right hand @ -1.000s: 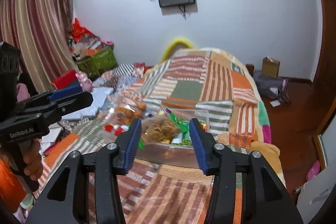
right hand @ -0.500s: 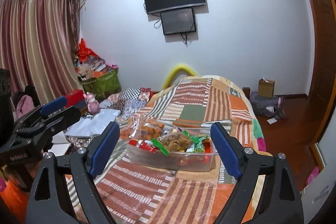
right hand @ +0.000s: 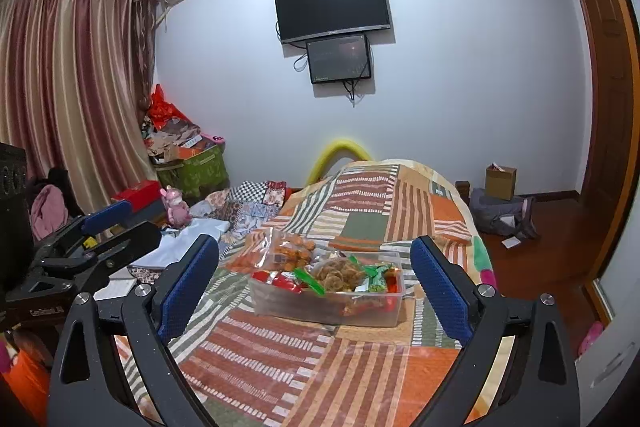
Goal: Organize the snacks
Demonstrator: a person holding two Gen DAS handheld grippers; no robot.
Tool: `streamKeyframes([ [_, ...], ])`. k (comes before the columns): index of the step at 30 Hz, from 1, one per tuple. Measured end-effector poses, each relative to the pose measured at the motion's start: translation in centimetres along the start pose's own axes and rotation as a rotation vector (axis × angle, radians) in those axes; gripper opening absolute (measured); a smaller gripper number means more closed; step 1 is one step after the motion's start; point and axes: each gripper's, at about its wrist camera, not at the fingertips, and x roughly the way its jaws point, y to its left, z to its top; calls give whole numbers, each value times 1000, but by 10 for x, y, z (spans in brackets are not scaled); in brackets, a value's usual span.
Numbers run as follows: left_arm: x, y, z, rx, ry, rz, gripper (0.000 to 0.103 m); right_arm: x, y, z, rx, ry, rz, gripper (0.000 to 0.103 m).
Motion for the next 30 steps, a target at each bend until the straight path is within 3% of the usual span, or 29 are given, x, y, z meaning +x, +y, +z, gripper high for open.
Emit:
streamKeyframes([
  [30,13,15,-5,-42,47,12,100,-1,-2,-7,9,6,8,96],
])
